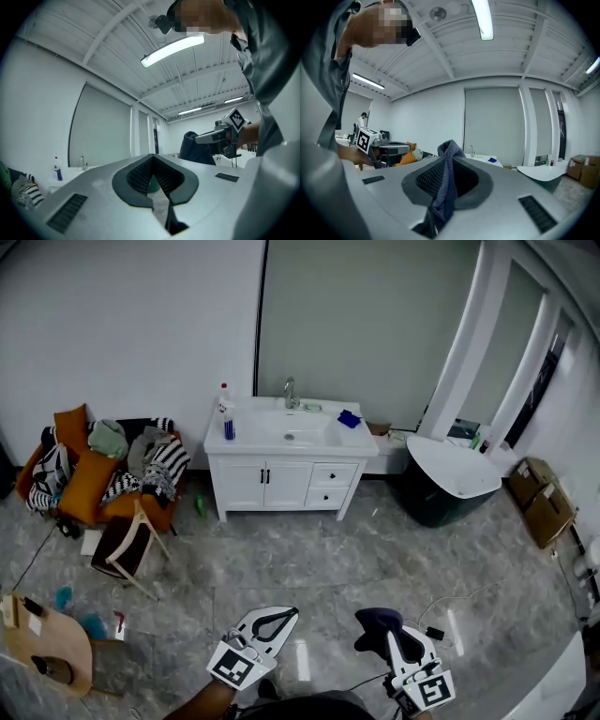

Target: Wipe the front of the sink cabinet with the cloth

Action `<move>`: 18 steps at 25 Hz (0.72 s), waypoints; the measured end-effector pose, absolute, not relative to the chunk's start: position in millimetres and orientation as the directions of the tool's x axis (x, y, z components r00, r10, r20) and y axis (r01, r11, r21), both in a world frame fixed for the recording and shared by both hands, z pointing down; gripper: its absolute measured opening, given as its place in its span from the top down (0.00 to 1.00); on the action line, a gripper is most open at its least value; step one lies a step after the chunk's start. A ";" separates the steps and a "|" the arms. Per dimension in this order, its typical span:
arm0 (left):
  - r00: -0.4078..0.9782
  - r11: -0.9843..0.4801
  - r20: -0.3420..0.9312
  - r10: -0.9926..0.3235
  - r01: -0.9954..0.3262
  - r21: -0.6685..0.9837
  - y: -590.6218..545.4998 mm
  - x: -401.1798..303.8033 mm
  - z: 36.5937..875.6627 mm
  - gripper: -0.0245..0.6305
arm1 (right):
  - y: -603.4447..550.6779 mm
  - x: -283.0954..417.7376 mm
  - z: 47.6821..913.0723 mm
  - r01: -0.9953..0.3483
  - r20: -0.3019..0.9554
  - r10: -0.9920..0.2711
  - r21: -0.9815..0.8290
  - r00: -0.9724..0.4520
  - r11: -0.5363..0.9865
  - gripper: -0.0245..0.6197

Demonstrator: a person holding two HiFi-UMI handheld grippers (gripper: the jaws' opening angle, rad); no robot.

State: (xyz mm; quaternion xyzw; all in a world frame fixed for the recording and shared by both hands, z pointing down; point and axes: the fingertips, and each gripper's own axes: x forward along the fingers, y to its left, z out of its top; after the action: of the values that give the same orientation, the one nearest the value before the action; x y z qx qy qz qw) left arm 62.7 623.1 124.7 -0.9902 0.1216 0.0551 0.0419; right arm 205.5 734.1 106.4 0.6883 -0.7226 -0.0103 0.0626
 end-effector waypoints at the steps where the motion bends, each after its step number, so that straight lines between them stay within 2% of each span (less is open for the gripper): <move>1: 0.962 -0.966 -0.120 -0.243 -0.252 -0.064 619.6 62.4 124.7 0.96 | 730.1 207.3 106.0 -0.993 0.079 -0.996 0.107 -0.049 0.058 0.91; 11: 0.932 -0.931 -0.030 -0.361 -0.362 -0.045 600.0 84.5 132.4 0.96 | 678.0 250.0 111.2 -0.986 0.033 -0.986 0.040 -0.163 0.165 0.90; 18: 0.912 -0.912 0.019 -0.410 -0.409 -0.026 596.5 149.6 126.1 0.96 | 665.2 323.1 114.0 -0.974 -0.003 -0.975 -0.007 -0.224 0.224 0.91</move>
State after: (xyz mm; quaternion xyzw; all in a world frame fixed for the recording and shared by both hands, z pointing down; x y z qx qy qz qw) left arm 149.6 596.5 126.1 -0.9777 0.2093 -0.0122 0.0108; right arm 323.1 665.2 114.0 0.6228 -0.7824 0.0020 -0.0034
